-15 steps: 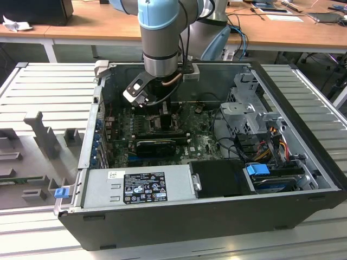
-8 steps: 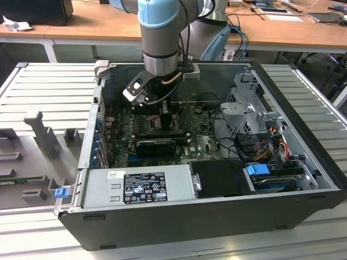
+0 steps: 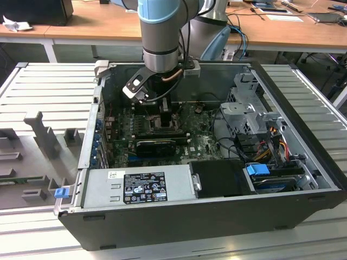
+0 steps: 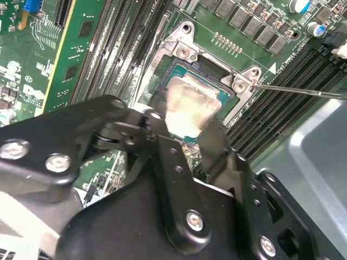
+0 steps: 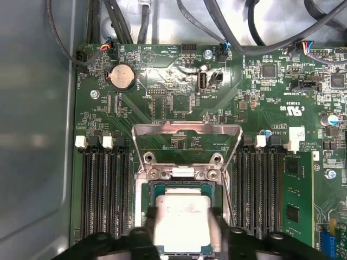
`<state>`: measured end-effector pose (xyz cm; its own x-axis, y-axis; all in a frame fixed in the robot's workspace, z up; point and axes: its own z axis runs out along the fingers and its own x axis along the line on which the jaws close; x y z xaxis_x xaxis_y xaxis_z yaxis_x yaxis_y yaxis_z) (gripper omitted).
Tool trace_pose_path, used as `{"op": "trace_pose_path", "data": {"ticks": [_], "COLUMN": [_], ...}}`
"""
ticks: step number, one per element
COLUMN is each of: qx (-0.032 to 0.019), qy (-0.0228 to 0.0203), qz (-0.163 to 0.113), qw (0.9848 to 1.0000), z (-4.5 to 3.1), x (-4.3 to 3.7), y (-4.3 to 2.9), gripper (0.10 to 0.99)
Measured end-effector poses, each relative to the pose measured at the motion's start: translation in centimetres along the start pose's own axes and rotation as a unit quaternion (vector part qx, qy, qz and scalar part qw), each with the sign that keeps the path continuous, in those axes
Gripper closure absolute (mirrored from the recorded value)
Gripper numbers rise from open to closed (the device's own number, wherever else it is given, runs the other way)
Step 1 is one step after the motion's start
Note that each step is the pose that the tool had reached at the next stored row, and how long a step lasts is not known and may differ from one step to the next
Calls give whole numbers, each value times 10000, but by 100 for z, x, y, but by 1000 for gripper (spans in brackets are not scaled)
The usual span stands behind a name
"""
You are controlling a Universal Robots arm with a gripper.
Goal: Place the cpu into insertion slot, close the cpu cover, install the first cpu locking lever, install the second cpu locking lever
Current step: 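Place the cpu into insertion slot, then close the cpu cover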
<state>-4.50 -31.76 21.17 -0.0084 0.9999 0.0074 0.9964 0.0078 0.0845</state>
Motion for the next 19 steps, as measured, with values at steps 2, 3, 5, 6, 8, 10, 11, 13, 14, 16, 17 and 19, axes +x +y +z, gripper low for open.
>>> {"op": "trace_pose_path", "data": {"ticks": [2,3,5,6,8,10,11,13,14,16,17,19], "qx": [0,0,0,0,0,0,0,0,0,0,0,0], "qy": [-8,-18,-28,-29,-31,-32,-32,-32,-32,-32,-32,-31], "qz": [0,-1,-2,-2,-2,-2,-2,-2,-2,-2,-2,-2], "qw": [10000,10000,10000,10000,10000,10000,10000,10000,10000,10000,10000,10000], "z": [-10,-16,-31,-35,-42,-51,-56,-62,-64,-78,-87,-91], "x": [0,0,0,0,0,0,0,0,0,0,0,1], "y": [1,1,2,3,3,4,4,5,5,6,7,8], "gripper": [745,808,980,980,980,980,980,980,980,980,980,980]}}
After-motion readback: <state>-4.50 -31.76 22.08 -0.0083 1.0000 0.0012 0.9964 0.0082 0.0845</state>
